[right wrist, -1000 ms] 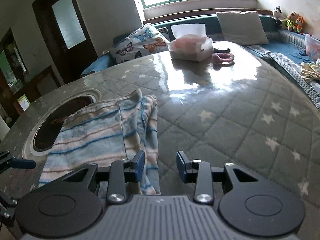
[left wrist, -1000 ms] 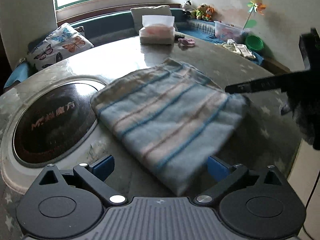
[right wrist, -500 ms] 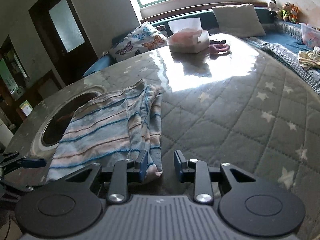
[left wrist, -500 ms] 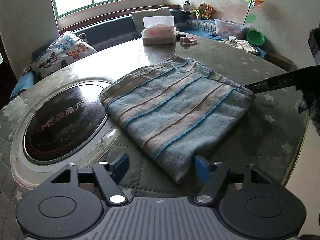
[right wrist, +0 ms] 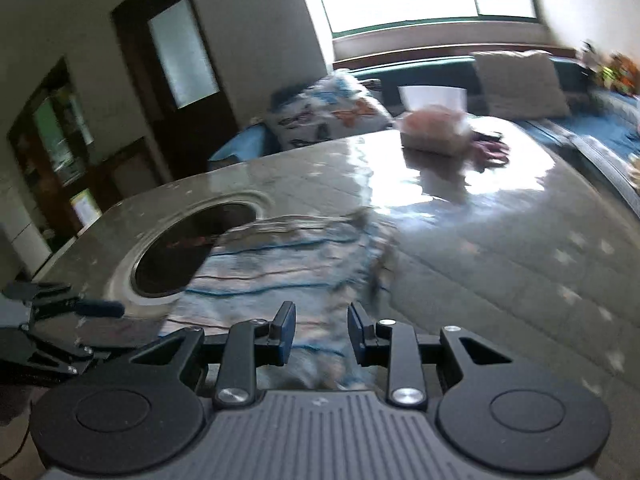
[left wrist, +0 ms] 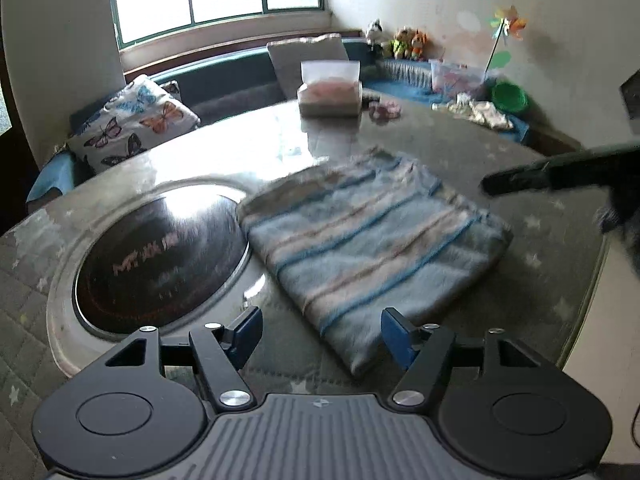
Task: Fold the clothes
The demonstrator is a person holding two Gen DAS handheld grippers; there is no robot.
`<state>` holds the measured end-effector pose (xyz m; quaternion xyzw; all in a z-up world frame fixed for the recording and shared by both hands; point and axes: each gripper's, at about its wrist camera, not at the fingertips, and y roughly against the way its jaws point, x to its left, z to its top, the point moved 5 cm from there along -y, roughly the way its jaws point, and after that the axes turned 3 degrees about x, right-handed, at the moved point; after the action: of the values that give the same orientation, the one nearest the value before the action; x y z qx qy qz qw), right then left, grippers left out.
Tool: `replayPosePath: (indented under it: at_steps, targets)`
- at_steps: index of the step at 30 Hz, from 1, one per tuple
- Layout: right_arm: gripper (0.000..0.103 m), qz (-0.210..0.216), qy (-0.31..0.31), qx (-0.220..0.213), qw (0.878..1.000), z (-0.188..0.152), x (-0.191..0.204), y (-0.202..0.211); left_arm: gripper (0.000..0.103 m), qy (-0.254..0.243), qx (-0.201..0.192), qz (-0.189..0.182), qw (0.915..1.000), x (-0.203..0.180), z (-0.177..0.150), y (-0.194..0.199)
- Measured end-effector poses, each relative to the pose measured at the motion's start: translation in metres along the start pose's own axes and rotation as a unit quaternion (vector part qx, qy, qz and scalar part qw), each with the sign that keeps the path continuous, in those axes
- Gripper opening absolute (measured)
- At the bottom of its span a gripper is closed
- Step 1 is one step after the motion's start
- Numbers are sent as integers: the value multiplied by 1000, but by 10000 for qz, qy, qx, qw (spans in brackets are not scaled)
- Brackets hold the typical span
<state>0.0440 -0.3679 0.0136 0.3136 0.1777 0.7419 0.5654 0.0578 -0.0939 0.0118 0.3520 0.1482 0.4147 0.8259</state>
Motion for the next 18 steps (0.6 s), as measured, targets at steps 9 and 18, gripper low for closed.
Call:
replayPosePath:
  at_steps: [9, 18]
  targets:
    - [27, -137, 28, 379, 9992, -5, -6, -42, 64, 107, 178, 78, 9998, 7, 3, -28]
    - [29, -104, 162, 70, 9998, 20, -5, -38, 66, 494, 111, 275, 9983, 30, 27, -46]
